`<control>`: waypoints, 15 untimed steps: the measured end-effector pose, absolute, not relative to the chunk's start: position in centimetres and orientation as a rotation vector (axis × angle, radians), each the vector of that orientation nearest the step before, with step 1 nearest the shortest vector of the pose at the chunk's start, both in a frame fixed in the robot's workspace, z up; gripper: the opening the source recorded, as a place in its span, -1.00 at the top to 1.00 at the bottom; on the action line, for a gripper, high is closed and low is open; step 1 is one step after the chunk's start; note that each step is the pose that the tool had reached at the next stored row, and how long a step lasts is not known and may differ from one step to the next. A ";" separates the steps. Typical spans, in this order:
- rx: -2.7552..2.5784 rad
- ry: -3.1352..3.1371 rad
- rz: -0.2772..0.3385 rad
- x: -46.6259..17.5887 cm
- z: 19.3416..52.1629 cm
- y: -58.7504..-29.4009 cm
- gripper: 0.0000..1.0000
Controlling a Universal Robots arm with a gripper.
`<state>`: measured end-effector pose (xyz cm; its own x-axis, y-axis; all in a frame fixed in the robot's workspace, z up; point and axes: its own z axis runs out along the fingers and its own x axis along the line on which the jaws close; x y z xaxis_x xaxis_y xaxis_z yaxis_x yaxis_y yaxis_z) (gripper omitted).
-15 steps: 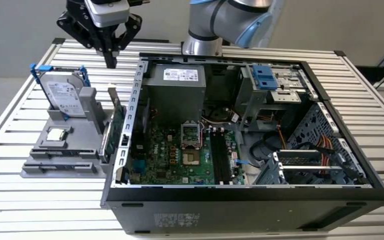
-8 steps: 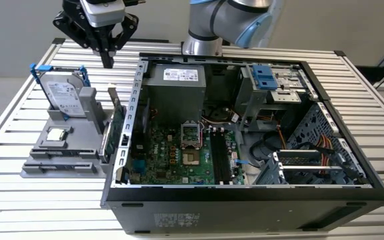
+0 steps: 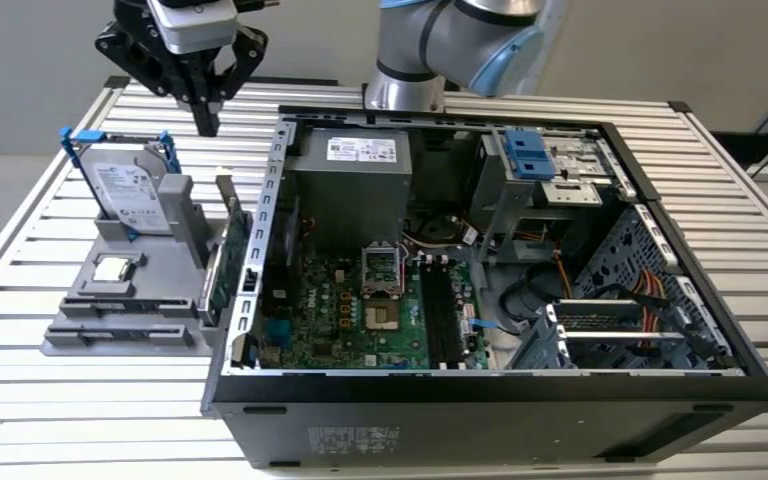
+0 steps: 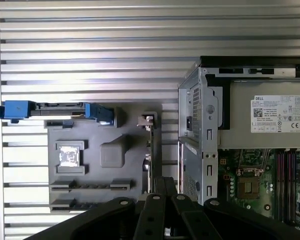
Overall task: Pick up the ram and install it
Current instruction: 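Reach for the ram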
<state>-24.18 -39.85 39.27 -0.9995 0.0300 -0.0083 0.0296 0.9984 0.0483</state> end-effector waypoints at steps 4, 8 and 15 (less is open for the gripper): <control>0.047 3.132 0.076 -24.7 39.3 -39.9 1.00; 0.046 3.132 0.076 -25.1 39.3 -39.9 1.00; 0.045 3.132 0.076 -25.9 39.3 -39.9 1.00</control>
